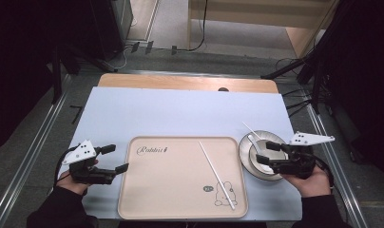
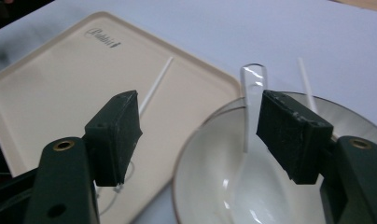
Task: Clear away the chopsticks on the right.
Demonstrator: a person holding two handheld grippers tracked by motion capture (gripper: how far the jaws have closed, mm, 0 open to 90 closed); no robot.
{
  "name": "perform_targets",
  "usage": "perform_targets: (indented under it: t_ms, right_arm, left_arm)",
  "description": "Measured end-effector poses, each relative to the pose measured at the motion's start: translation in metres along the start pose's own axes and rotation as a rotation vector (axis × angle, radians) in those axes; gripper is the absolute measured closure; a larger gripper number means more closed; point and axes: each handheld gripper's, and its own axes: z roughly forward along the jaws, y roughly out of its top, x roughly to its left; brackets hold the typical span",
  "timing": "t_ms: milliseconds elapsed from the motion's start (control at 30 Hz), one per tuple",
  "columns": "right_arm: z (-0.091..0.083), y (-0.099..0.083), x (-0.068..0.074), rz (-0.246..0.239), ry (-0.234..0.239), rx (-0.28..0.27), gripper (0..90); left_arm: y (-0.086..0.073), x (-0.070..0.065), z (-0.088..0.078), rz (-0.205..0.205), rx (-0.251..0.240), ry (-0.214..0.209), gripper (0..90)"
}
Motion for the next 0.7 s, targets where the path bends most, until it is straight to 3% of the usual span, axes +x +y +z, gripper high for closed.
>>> perform_targets:
  t_ms: [500,700]
  right_arm:
    - [-0.033,-0.029,-0.057,0.099,-0.136,-0.044,33.6]
    - [-0.045,-0.045,-0.072,0.145,-0.187,-0.064,38.1]
  left_arm:
    - [-0.001,0.001,-0.001,0.000,0.004,0.005,14.9]
    - [-0.001,0.001,-0.001,0.001,0.007,0.005,14.9]
